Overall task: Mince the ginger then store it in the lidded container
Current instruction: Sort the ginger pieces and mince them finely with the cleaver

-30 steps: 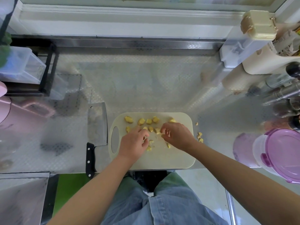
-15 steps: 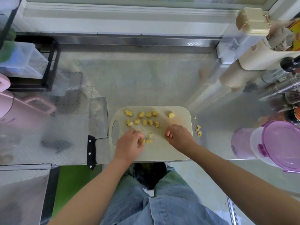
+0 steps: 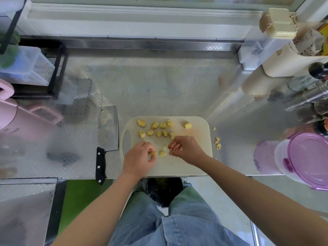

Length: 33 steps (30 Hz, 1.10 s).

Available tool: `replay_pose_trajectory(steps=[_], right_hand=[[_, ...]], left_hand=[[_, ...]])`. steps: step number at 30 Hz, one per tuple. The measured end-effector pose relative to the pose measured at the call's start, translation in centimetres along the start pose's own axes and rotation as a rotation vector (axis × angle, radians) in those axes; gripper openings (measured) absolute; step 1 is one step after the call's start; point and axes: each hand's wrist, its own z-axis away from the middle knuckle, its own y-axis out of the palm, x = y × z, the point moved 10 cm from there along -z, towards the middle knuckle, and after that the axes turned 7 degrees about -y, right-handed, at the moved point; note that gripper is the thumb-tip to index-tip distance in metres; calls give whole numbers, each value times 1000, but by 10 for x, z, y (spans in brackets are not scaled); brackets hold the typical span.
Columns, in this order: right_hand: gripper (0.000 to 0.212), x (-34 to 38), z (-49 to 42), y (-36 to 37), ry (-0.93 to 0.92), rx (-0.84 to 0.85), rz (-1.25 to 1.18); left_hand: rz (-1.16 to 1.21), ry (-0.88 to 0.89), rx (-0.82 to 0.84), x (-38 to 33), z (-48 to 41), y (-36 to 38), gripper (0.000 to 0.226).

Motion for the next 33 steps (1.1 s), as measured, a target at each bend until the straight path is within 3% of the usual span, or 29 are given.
replay_pose_trajectory(steps=[5,13,22,33], right_hand=[[14,4,-8,23,65,-34,20],[5,14,-4,21,-1,-38,305],[9,8,-9,29,81,-10,365],[3,20,-13,32,-57,34,395]], left_hand=[[11,-47,-10,4,2,-8,9],[32,-47,-14,5,2,-7,10],[19,-57,8,6,0,-8,11],[2,-40,27,-4,-10,-7,14]])
